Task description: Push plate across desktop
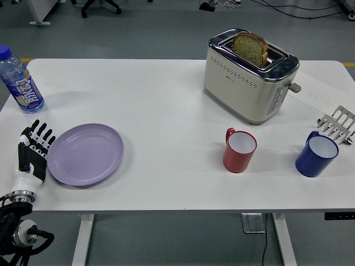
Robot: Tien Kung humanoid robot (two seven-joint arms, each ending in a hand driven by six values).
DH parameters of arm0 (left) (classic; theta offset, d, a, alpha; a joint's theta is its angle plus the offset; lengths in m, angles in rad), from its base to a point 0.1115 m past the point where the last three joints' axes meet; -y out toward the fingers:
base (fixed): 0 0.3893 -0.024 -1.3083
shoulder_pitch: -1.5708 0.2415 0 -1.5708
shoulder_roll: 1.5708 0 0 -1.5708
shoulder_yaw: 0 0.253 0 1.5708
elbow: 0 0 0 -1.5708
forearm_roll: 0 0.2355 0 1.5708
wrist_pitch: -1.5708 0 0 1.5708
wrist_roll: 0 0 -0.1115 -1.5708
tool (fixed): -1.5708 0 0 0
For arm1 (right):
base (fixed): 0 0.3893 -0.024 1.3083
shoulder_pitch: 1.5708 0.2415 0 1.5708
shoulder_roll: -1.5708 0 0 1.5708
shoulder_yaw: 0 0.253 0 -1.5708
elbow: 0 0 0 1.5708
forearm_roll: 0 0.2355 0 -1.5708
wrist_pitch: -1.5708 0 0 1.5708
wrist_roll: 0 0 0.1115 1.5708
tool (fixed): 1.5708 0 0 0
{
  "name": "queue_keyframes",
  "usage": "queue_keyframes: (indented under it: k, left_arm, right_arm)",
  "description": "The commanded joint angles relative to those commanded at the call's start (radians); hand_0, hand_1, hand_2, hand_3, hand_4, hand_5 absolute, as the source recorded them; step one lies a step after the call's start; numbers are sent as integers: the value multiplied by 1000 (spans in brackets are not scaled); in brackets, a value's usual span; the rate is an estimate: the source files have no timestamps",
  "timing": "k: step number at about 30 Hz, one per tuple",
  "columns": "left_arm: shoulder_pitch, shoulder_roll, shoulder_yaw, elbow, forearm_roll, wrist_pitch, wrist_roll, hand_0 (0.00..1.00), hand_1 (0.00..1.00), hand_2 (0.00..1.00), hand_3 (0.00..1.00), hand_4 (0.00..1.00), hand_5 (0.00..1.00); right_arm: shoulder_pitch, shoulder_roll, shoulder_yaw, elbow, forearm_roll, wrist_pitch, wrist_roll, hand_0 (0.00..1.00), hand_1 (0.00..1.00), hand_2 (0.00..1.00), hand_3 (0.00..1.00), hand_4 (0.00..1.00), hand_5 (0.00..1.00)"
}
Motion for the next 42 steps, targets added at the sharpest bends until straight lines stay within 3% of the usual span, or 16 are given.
queue_keyframes:
  k: [33, 42]
  left_arm:
    - [7, -38, 94, -21, -28, 31, -47, 889, 909, 946, 926, 512, 998]
    - [-14, -54, 135, -23, -38, 38, -59, 889, 908, 944, 926, 510, 998]
  right_arm:
    - [-9, -2, -2, 0, -8, 5, 0, 628, 562, 658, 612, 164, 318]
    - [0, -3, -8, 0, -5, 5, 2, 627, 562, 658, 612, 164, 318]
